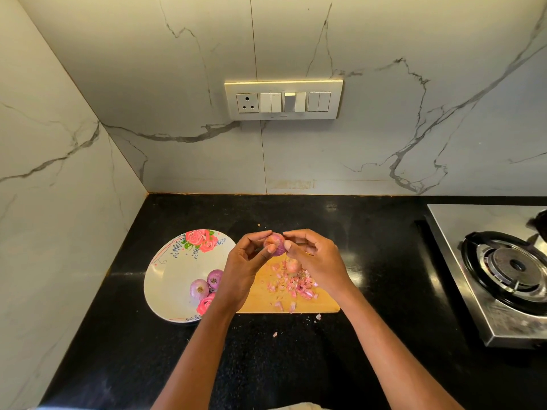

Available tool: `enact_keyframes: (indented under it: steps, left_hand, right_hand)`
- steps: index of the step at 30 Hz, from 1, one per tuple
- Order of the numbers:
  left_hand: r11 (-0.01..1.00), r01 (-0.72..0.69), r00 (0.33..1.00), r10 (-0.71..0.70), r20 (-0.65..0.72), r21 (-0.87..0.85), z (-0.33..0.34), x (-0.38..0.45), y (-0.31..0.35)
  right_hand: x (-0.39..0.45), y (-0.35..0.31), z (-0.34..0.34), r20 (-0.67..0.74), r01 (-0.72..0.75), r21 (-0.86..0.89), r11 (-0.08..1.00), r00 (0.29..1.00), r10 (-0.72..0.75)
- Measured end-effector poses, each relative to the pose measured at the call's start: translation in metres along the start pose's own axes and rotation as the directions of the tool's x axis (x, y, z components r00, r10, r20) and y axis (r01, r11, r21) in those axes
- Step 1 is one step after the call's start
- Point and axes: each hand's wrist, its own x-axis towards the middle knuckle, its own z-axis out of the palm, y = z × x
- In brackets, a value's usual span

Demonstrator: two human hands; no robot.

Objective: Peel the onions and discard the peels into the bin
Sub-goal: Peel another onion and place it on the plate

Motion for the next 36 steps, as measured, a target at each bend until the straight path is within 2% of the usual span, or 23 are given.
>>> enact_keyframes:
  steps: [9,14,18,21,25,30,32,36]
  left_hand:
    - [0.998,0.031,0.999,-0.032,-0.004,-0.053,0.001,0.000,0.001]
    - [0.993,0.050,0.999,-0.051,-0.004,-0.103,0.000,-0.001,0.000]
    - [0.993,0.041,0.999,-0.042,-0.013,-0.113,0.000,0.000,0.002]
    - [0.996,0.026,0.999,-0.029,-0.028,-0.089,0.002,0.001,0.003]
    - [0.995,0.028,0.998,-0.032,-0.045,-0.094,0.005,0.001,0.003]
    - [0.988,0.049,0.996,-0.059,-0.063,-0.146,0.002,0.002,0.001]
    - [0.988,0.053,0.996,-0.063,-0.061,-0.147,0.002,0.002,0.002]
    - [0.989,0.046,0.997,-0.054,-0.050,-0.143,0.001,0.004,0.002]
  right_hand:
    - [-0.002,0.000,0.000,-0.040,0.049,-0.057,0.997,0.998,-0.052]
    - [-0.004,0.004,-0.001,-0.069,-0.006,-0.007,1.000,0.998,0.005]
    - [-0.002,0.001,0.001,-0.019,-0.044,0.087,0.995,0.999,0.046]
    - [-0.002,-0.003,0.003,-0.019,-0.024,0.042,0.999,1.000,0.025]
    - [-0.003,-0.002,0.004,-0.090,0.014,-0.002,1.000,0.996,-0.014]
    - [0.000,0.004,0.002,-0.129,-0.069,-0.059,0.996,0.990,0.061]
    - [0.000,0.003,-0.001,-0.115,-0.076,-0.099,0.992,0.991,0.065]
    - [-0.001,-0.008,0.001,-0.023,-0.013,-0.028,1.000,1.000,0.013]
